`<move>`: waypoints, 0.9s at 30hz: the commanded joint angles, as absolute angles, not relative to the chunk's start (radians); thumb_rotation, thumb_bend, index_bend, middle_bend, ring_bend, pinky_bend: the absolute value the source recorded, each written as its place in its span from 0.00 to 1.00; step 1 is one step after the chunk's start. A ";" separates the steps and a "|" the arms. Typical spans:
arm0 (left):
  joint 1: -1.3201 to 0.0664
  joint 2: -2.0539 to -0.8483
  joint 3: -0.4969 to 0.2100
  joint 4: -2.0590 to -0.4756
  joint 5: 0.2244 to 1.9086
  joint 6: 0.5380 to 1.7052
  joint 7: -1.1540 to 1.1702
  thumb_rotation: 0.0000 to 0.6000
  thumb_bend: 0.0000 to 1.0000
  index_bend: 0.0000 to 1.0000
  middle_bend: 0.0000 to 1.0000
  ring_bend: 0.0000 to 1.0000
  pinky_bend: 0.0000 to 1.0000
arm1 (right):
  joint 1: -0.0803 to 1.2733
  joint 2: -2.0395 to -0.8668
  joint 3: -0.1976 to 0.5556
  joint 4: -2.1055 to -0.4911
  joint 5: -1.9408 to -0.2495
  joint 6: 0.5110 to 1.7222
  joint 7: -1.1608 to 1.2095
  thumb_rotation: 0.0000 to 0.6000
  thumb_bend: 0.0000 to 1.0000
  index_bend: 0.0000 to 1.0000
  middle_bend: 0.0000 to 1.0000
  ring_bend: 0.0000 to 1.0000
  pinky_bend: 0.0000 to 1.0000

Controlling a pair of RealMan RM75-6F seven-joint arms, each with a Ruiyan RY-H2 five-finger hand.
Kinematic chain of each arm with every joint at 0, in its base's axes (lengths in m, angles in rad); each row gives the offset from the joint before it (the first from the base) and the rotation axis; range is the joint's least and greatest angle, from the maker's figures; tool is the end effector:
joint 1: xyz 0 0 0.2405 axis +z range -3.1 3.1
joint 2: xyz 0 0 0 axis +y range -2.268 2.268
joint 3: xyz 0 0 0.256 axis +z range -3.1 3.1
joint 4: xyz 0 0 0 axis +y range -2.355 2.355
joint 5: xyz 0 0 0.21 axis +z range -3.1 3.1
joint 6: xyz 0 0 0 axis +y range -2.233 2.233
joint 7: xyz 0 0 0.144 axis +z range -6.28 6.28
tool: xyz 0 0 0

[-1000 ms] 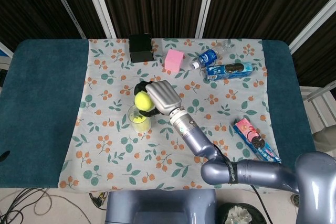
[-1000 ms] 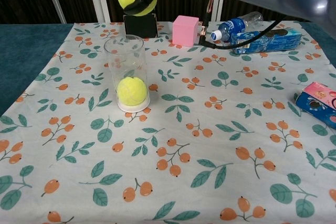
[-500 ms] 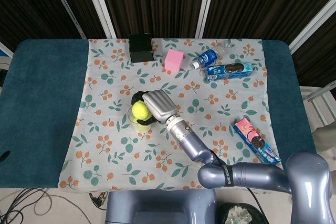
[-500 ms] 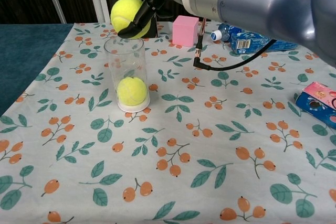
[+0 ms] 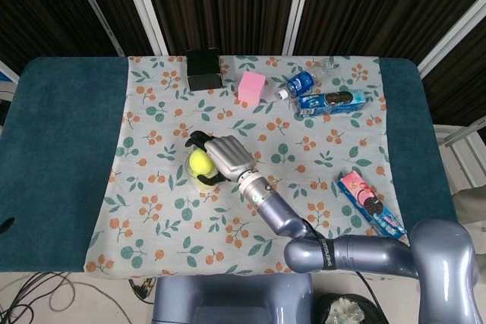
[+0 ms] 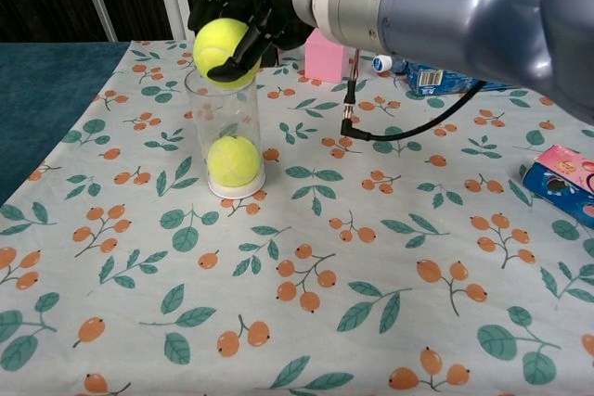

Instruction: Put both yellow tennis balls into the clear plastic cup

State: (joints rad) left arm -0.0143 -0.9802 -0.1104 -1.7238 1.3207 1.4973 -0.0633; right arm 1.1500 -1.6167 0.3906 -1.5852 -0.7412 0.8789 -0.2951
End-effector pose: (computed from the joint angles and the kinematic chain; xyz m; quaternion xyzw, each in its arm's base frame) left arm -0.3266 0.1676 0.2122 -0.5021 -0.4294 -0.3756 0.6500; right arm 0.0372 -0.3689 -0.0262 0.7136 -0.4506 0.4716 0.2555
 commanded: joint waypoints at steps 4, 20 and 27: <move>-0.015 -0.980 -0.111 -1.723 1.318 1.495 -0.064 1.00 0.03 0.09 0.00 0.00 0.04 | 1.161 -1.628 0.391 -1.577 -0.723 0.883 -0.298 1.00 0.36 0.25 0.16 0.32 0.98; -0.013 -0.978 -0.113 -1.723 1.316 1.497 -0.066 1.00 0.03 0.09 0.00 0.00 0.04 | 1.157 -1.598 0.410 -1.612 -0.743 0.893 -0.261 1.00 0.21 0.18 0.05 0.12 0.02; -0.013 -0.978 -0.114 -1.722 1.313 1.497 -0.067 1.00 0.03 0.09 0.00 0.00 0.04 | 1.083 -1.512 0.414 -1.647 -0.815 0.999 -0.247 1.00 0.21 0.18 0.05 0.12 0.02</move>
